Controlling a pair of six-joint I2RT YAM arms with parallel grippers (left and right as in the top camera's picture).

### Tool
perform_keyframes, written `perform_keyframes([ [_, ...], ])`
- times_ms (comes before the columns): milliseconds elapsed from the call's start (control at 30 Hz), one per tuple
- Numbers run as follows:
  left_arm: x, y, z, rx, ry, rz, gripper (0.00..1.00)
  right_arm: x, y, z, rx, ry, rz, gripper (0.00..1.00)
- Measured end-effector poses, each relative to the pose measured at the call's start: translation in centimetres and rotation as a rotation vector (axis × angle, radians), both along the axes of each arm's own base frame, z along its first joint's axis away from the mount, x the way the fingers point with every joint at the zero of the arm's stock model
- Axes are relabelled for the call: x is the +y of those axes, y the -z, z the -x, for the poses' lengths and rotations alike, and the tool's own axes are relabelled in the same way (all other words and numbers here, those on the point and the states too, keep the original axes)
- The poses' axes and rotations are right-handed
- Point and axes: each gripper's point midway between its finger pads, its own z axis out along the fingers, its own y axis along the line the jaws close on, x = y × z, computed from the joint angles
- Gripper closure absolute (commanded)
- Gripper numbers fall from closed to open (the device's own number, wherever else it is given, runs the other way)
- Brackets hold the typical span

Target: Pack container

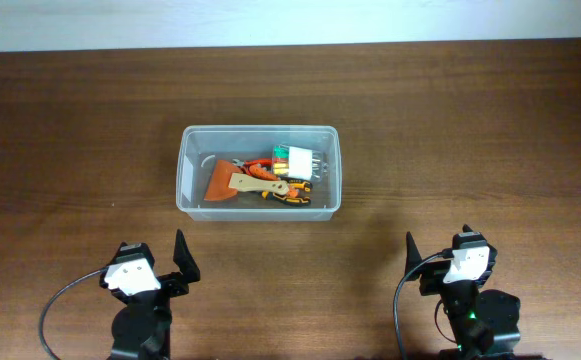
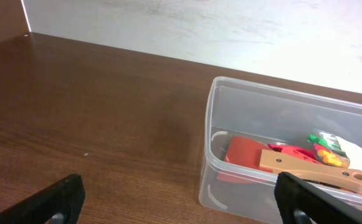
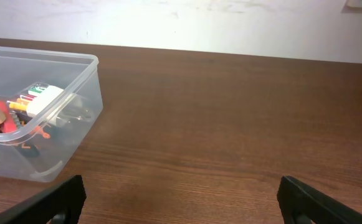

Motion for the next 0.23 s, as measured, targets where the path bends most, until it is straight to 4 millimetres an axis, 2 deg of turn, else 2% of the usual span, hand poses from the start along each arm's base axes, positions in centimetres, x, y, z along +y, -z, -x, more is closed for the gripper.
perform_keyframes([
  [233,0.0,-0.01,0.0,0.0,0.0,0.0,0.01,0.0,0.0,0.0,0.0,0.0,0.0,0.01],
])
